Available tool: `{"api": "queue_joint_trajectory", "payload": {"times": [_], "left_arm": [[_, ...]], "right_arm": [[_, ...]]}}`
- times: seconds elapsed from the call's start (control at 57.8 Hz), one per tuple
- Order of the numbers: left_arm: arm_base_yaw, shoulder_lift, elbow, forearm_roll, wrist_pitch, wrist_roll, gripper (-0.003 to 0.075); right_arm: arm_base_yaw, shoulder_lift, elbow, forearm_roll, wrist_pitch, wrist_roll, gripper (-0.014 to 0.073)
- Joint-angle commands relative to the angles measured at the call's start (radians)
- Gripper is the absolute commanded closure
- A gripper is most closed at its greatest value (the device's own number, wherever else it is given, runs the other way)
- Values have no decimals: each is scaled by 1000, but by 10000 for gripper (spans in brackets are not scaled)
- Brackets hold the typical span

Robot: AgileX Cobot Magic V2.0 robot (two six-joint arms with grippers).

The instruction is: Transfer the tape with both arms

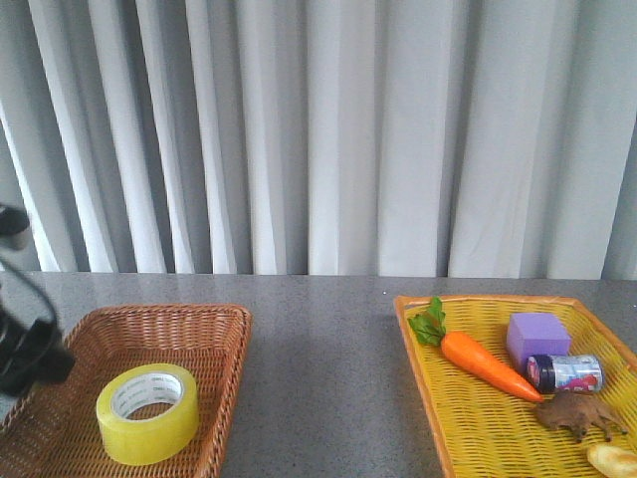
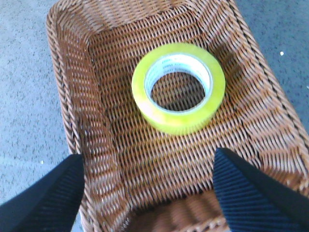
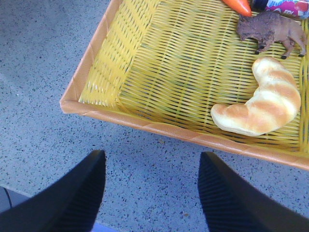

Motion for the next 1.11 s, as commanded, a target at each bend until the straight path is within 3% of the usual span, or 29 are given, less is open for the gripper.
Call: {"api": "queue_joint_trajectory", "payload": {"times": [0.0, 0.329, 0.623, 0.796, 1.09], "left_arm": [[-4, -135, 106, -7, -108, -10, 178], [-4, -506, 503, -40, -262, -10, 178], [-4, -730, 700, -104, -418, -10, 206], [-4, -744, 727, -111, -455, -10, 349], [-4, -744, 729, -111, -474, -10, 647]], "right_arm": [[-5, -4, -24, 4, -47, -5, 180], [-5, -4, -24, 4, -47, -5, 180], [-5, -4, -24, 5, -47, -5, 183], [-5, -4, -24, 5, -47, 0, 274], [-5, -4, -24, 7, -47, -1, 554]]}}
